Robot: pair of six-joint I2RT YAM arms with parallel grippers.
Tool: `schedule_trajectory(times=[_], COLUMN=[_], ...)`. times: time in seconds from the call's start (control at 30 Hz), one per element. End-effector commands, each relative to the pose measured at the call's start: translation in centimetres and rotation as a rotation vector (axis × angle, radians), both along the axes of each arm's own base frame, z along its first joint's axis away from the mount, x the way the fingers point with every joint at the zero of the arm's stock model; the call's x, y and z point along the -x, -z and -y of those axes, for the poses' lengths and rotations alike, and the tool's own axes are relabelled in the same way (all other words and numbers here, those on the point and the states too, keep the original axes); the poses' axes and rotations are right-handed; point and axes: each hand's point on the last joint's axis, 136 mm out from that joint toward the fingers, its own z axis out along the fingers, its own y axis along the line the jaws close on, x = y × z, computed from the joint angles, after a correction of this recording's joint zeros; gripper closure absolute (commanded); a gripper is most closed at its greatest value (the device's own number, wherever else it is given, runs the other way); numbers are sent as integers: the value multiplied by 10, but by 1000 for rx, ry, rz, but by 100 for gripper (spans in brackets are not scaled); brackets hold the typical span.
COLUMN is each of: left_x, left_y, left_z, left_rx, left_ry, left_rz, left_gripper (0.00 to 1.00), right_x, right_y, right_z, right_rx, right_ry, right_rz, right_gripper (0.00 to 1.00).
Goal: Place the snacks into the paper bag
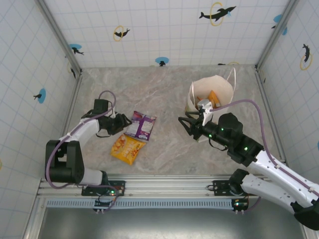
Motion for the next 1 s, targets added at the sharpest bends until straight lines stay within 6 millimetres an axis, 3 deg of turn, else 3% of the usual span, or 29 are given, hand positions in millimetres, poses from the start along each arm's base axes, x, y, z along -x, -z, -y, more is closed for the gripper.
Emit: schedule_trajectory(times=[0.0,0.73,0.97], left_x=[6,24,19], left_y=[15,60,63], left_z=[-4,16,23], left_rx=[-37,-18,-21], left_ry=[33,131,137], left_rz=[-34,-116,-103], left_gripper=[36,43,48], right_x=[1,6,7], right_y=[-6,-4,-3], right_z=[1,8,13], right_rx=[-30,-52,-53], right_ry=[6,18,32], right_rz=[44,57,62], right_gripper=[53,53,53])
